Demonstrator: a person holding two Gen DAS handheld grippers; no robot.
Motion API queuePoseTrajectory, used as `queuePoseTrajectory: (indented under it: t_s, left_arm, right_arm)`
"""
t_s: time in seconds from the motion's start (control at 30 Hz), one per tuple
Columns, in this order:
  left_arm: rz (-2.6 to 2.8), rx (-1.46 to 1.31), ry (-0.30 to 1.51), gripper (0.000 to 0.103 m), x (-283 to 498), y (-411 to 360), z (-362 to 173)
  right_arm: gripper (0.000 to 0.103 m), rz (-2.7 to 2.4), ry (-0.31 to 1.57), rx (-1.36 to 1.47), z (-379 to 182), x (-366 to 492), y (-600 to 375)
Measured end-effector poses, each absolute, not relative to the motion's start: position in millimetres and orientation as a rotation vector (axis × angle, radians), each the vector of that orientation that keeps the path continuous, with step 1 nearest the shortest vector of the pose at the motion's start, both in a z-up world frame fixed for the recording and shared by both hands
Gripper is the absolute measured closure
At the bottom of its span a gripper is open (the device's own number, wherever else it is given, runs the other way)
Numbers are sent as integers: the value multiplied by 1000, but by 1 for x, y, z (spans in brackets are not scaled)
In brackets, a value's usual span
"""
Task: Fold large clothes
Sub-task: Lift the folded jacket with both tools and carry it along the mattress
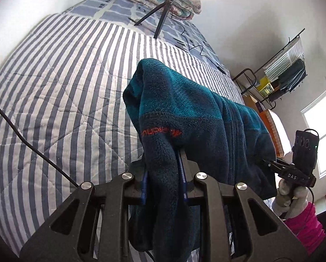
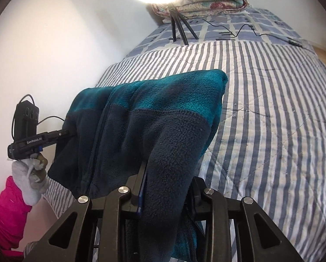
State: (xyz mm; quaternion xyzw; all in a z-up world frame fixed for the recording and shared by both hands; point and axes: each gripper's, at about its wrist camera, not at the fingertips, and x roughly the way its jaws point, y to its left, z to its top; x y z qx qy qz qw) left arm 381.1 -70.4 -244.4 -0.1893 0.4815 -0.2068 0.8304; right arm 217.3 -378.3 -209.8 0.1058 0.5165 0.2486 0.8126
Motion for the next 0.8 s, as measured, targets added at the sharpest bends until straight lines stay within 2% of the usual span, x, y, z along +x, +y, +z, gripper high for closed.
queuePoseTrajectory:
  t_s: [0.33, 0.8]
  left_arm:
    - [-466, -309, 943, 83, 355, -92, -197]
    - [-571, -232, 923, 83, 413, -170, -163]
  right_arm:
    - [75, 497, 1018, 142, -171, 198, -386]
    - [75, 411, 938, 110, -132, 226, -451]
